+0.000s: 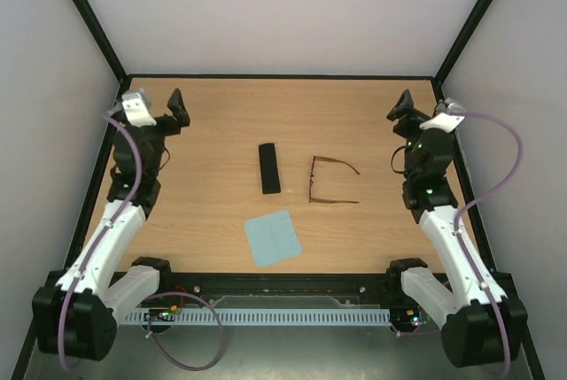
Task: Organize the sunglasses
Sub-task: Pick up the sunglasses case from the center of the board.
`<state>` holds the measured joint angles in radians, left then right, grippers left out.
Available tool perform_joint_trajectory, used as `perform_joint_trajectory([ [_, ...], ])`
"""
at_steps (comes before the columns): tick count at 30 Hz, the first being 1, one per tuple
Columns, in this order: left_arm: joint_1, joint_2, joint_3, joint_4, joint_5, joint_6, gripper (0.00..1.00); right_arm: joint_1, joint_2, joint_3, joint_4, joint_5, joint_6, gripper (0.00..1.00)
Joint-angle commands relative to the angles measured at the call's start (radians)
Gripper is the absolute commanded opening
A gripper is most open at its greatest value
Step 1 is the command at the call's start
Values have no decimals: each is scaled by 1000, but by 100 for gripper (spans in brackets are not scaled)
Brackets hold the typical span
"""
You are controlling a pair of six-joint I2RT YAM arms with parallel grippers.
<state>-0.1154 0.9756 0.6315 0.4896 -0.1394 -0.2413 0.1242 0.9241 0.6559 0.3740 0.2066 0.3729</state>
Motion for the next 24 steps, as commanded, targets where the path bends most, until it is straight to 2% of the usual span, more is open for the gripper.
perform_joint_trajectory([
  [1, -9, -39, 174, -318, 137, -236, 99, 3, -52, 214, -395, -191, 118, 99],
  [5, -6, -15, 379, -589, 265, -278, 99, 1, -81, 323, -607, -177, 233, 99],
  [8, 44, -6, 490, -741, 375, -330, 99, 1, -117, 350, -672, -295, 273, 99],
  [10, 109, -26, 455, -715, 554, -392, 100, 2, -112, 364, -695, -402, 284, 99],
  [13, 167, -46, 347, -579, 838, -487, 100, 6, -65, 365, -716, -564, 307, 99],
  [15, 168, -26, 300, -558, 913, -508, 100, 46, -29, 347, -716, -594, 325, 99],
  [17, 165, -12, 254, -532, 916, -516, 100, 114, 14, 337, -707, -570, 331, 99],
  [20, 148, 5, 236, -662, 729, -509, 99, 257, 107, 342, -679, -518, 329, 99],
  [24, 118, 51, 203, -687, 643, -492, 99, 404, 300, 435, -696, -442, 281, 99],
])
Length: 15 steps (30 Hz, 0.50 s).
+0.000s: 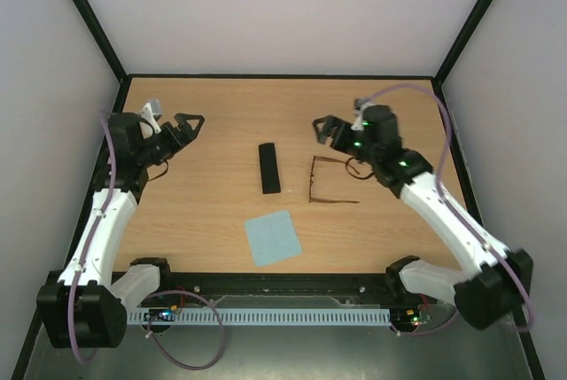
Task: Organize the sunglasses
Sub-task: Pick up the sunglasses case from the center of the board.
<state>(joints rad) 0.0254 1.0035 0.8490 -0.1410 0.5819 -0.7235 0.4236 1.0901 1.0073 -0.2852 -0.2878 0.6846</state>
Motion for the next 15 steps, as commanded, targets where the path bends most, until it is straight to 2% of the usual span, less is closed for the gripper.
perform_joint_trajectory([
  [1, -24, 29, -14, -76, -92, 2, 99, 146, 210, 121, -62, 89, -42, 99],
  [5, -24, -12, -66, -78, -115, 17, 100, 287, 447, 299, -190, 276, -147, 99],
  [8, -26, -25, -108, -34, -69, 5, 99, 354, 602, 407, -252, 373, -178, 99],
  [10, -27, 5, -104, -46, -18, 10, 99, 387, 701, 493, -309, 427, -193, 99],
  [15, -29, 2, -134, -75, -17, 7, 99, 418, 864, 618, -368, 482, -216, 99],
])
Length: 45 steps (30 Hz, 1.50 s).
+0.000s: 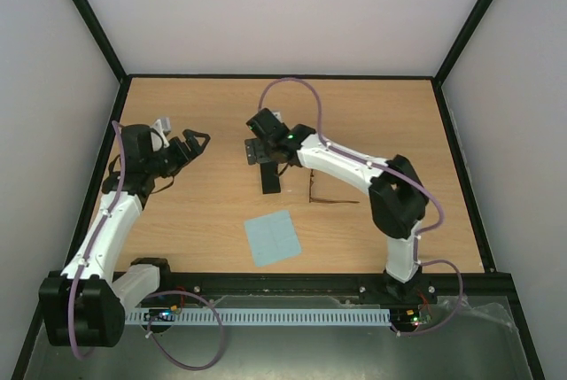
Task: Organize the sunglasses
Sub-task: Pick up the sunglasses case from the center of the board.
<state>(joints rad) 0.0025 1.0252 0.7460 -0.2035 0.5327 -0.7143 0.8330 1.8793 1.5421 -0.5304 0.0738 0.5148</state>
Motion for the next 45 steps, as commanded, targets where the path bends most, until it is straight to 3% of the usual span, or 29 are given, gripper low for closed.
perform_joint_trajectory([
  [1, -7, -32, -40, -10, 25, 0, 100, 8, 96, 94, -128, 124, -49, 99],
  [9, -28, -104, -110, -6, -3, 19, 99, 11, 196, 52, -102, 114, -65, 99],
  [20, -67, -154, -206, 30, -26, -16, 99, 13, 212, -34, -2, -27, -43, 100],
  [23, -71, -172, -220, 34, -28, -29, 99, 20, 221, -55, 11, -21, -38, 93],
  [30, -76, -169, -213, 11, -24, -33, 100, 21, 221, -81, 17, -10, -46, 63],
  [36, -79, -163, -205, 20, -5, -32, 100, 21, 165, -54, -23, 1, -87, 46],
  [40, -81, -136, -191, 44, 55, -34, 100, 20, 71, -29, -56, -62, -118, 44],
  [45, -86, -142, -183, 172, 175, -115, 100, 6, -119, -44, -55, -269, -111, 45],
])
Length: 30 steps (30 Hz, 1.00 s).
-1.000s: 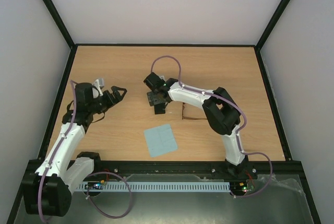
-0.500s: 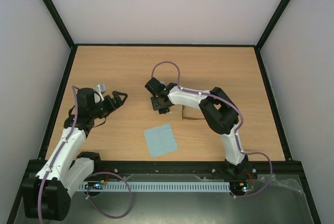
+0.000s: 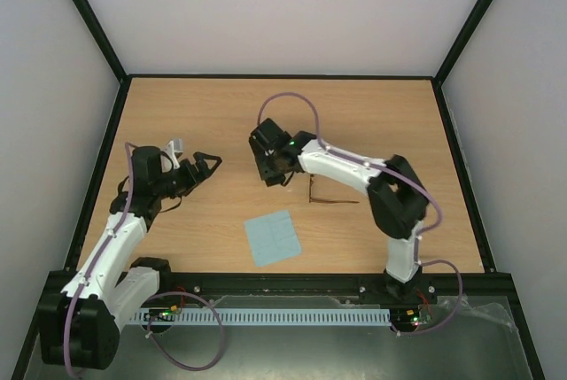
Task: Organize the sunglasses
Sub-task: Pick up the sunglasses case from the center of the board, then open the sunglasses case at the center of the board.
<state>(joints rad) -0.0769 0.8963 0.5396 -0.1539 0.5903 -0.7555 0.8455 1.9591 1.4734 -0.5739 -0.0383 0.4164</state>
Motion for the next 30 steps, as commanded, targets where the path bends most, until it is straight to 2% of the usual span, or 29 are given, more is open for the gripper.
perform_joint_trajectory([
  [1, -7, -25, 18, 164, 135, -110, 100, -10, -241, 10, 2, -208, -2, 46],
  [6, -14, -122, -18, 389, 188, -273, 100, -46, -439, -127, 118, -486, 70, 46],
  [8, -21, -169, -22, 430, 193, -322, 99, -68, -510, -207, 193, -609, 115, 47],
  [11, -38, -222, -37, 504, 254, -384, 99, -96, -598, -351, 376, -799, 246, 48],
  [13, -61, -269, -58, 508, 230, -414, 99, -101, -636, -421, 484, -870, 335, 48],
  [17, -111, -333, -99, 586, 177, -468, 100, -102, -694, -530, 708, -919, 493, 48],
  [20, -148, -301, -88, 539, 156, -445, 100, -102, -709, -577, 826, -921, 571, 48],
  [24, -228, -291, -128, 526, 61, -453, 100, -102, -704, -637, 1017, -911, 689, 48],
  [30, -358, -250, -157, 560, -41, -477, 99, -102, -670, -713, 1239, -906, 824, 46],
])
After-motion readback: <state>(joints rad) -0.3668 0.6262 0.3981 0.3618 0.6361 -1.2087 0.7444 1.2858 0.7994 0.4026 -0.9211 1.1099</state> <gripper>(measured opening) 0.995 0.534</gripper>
